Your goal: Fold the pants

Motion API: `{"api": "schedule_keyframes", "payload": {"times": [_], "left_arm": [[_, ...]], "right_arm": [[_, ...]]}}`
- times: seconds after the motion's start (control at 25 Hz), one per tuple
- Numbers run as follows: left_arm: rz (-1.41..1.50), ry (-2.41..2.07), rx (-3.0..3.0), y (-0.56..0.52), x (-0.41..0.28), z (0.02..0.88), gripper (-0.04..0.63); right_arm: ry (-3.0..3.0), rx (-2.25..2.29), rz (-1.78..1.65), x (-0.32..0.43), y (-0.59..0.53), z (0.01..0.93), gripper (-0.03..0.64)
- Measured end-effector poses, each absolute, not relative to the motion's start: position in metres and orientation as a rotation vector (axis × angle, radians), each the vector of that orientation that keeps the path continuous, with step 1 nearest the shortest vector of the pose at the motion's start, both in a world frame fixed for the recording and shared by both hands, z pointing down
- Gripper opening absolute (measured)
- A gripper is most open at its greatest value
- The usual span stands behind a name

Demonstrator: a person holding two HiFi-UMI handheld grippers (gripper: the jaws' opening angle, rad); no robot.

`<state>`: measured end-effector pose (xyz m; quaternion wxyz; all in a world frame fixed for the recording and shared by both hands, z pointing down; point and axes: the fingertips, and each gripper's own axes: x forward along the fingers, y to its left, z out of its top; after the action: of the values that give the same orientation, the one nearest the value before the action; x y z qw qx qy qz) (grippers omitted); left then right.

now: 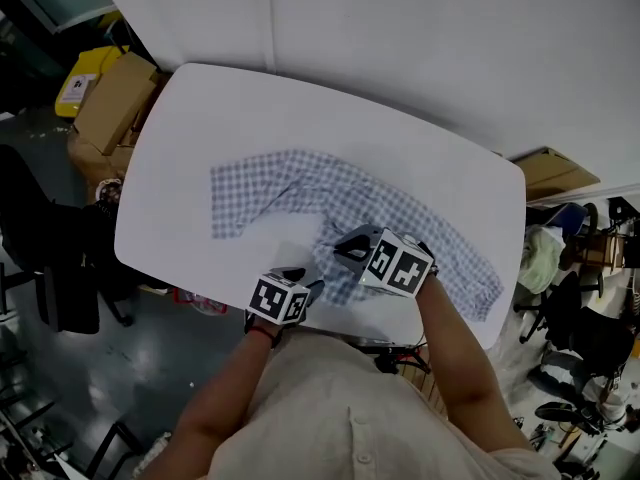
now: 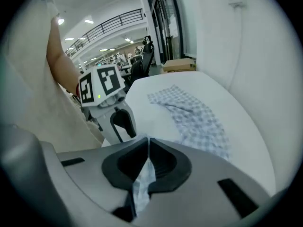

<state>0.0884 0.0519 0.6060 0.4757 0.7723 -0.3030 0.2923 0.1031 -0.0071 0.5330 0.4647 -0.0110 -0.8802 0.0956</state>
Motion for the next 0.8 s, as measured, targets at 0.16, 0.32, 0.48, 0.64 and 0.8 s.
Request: {"api": "schedule_keyframes", "payload": {"times": [0.16, 0.32, 0.48, 0.64, 0.8], "left_arm": [[0.744, -0.683, 1.967, 0.048, 0.119, 0.598, 0.202], [0.855, -0.671, 2.01, 0.047, 0.146, 0.606, 0.203], [0.82, -0.715, 1.983, 0.039, 0.163, 0.616, 0.202], [0.8, -0.718, 1.997, 0.03, 0.165, 0.61, 0.037], [0.76, -0.653, 1.994, 0.028, 0.152, 0.598, 0.028]], "right_arm": [[-2.253, 0.138, 0.3, 0.12, -0.037, 0.504, 0.028], [-2.335, 0.295, 0.389, 0.138, -0.058, 0.482, 0.028], [-2.372, 0.393, 0.431, 0.153, -0.066, 0.47, 0.028], [-2.394, 0.476, 0.474, 0.164, -0.074, 0.466, 0.028], [-2.398, 0.534, 0.47, 0.173, -0.082, 0.462, 0.028]]}}
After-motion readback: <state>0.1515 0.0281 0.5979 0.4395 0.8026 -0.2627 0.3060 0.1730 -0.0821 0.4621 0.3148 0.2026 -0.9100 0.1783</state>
